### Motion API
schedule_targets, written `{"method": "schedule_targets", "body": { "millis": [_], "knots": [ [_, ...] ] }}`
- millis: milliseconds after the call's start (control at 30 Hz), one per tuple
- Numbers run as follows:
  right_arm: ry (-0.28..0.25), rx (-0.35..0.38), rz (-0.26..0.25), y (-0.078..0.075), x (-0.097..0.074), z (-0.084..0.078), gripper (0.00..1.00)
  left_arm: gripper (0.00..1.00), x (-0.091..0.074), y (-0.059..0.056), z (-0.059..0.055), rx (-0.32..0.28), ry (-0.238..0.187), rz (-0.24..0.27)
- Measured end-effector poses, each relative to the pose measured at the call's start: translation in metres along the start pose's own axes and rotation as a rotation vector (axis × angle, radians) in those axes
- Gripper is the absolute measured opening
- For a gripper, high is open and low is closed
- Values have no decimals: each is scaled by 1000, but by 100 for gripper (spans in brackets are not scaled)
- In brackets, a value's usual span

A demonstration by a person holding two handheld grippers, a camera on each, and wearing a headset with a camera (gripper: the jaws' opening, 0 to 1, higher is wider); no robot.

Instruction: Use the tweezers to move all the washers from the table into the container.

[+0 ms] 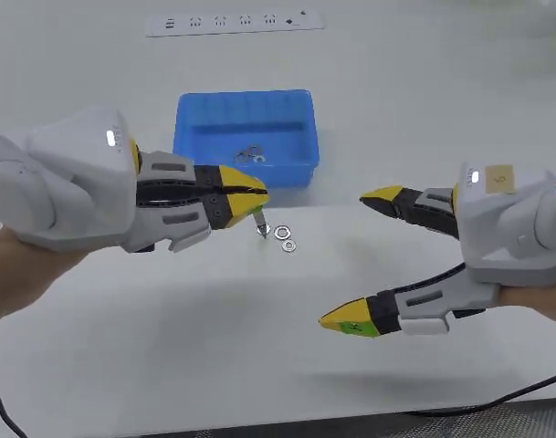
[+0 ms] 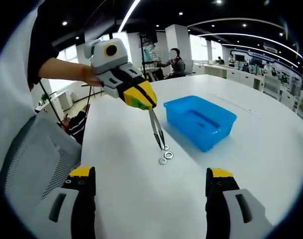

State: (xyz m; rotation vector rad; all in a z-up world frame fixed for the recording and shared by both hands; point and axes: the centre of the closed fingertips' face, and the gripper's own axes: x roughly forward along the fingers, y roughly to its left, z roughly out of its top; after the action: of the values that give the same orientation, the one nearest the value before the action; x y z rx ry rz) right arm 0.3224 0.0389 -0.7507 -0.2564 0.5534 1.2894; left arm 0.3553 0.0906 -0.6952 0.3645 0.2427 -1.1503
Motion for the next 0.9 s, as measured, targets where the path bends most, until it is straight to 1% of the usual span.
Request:
{"method": "schedule_targets", "body": {
  "millis": [167,233,300,367,400,500,600,667,767,867,900],
  "knots": [
    [1,3,12,3,3,1,92,4,0,0,0,-4,-3,-4],
    [1,1,15,3,4,1,91,4,1,1,0,-22,-4,-3],
    [-1,2,21,4,5,3,90,4,1,4,1,-32,1,-2],
    [-1,-3,27,3,7,5,90,4,2,5,0,-19,13,0],
    [1,-8,34,3,9,6,90,4,3,4,1,-13,18,-16],
    [-7,-19,54,3,14,12,89,4,5,4,1,-23,16,-30],
    [-7,-43,69,1,22,19,85,4,6,8,1,-39,24,-37],
    [-17,-47,80,0,27,23,84,4,6,7,1,-39,31,-49],
    [-13,-66,90,-3,34,27,80,4,6,7,1,-41,41,-55],
    [-15,-80,104,-7,41,32,75,4,5,7,0,-47,45,-55],
    [-17,-90,123,-6,44,33,71,4,5,7,0,-48,45,-55]
  ]
}}
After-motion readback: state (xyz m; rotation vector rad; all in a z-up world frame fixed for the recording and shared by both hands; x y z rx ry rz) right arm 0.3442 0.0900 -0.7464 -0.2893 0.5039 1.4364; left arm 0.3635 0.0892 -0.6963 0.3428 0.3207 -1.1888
